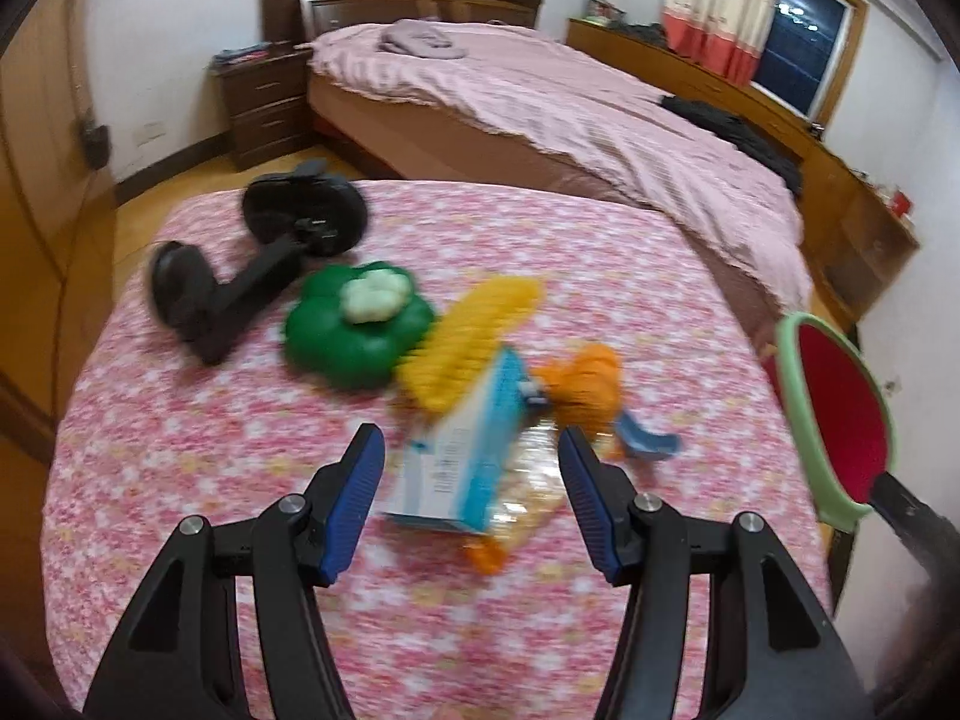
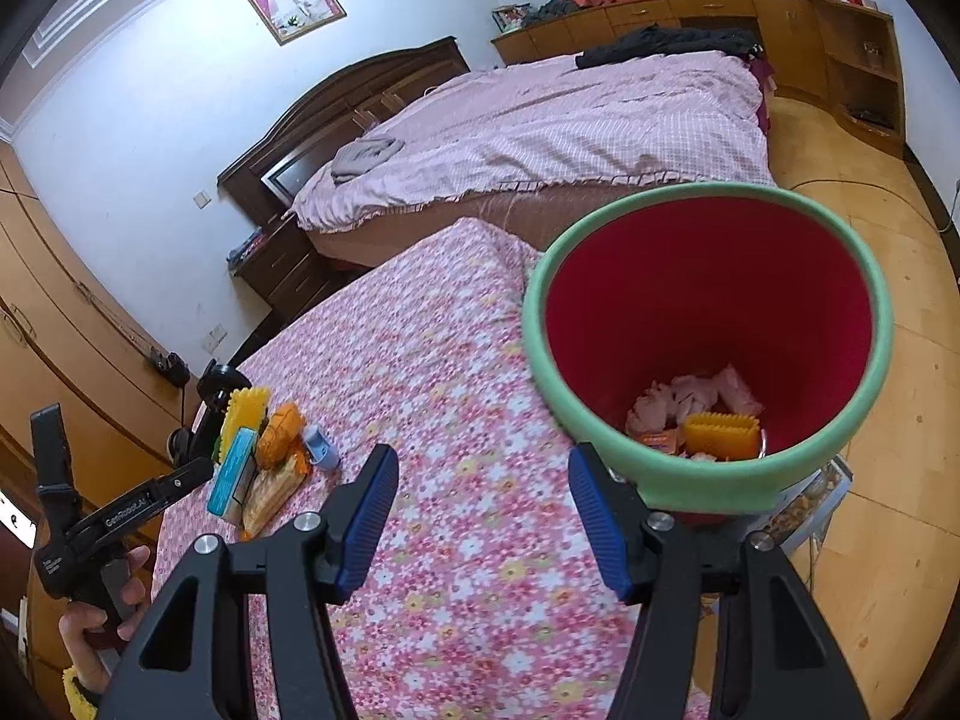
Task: Collect trash
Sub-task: 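Grasp the white medicine box with the left tool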
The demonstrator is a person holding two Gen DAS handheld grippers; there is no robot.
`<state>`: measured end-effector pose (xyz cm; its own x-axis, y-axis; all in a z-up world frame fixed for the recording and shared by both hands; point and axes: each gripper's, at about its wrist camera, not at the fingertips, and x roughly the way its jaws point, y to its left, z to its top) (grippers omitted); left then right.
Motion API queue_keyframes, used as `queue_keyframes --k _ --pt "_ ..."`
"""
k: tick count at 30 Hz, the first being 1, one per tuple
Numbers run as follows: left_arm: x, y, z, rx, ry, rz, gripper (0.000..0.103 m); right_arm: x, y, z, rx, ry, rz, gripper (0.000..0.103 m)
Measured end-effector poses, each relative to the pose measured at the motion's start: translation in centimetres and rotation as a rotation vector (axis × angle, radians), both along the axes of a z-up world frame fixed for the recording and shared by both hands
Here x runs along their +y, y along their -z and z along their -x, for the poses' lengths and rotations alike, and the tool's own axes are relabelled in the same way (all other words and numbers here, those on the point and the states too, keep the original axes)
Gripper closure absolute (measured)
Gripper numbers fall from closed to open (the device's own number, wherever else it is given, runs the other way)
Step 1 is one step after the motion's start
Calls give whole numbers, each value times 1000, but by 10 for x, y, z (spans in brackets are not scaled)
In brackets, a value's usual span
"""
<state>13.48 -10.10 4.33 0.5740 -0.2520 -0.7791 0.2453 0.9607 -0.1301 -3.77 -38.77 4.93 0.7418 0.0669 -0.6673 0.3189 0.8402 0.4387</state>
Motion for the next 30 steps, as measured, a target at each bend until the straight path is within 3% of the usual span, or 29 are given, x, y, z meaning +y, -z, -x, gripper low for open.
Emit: queue_keyframes --k 6,10,21,27,30 --pt "17 20 -13 43 -42 17 43 12 4 -5 23 -9 3 41" --pt "21 28 -17 62 -31 69 40 15 9 -7 41 -10 2 41" --pt "14 51 -32 129 -25 83 36 20 16 -13 71 -23 1 41" --pt "18 57 -40 143 -47 131 36 26 16 -20 87 -37 10 41" --pt "18 56 -38 137 -18 137 46 32 16 -26 93 -57 16 41"
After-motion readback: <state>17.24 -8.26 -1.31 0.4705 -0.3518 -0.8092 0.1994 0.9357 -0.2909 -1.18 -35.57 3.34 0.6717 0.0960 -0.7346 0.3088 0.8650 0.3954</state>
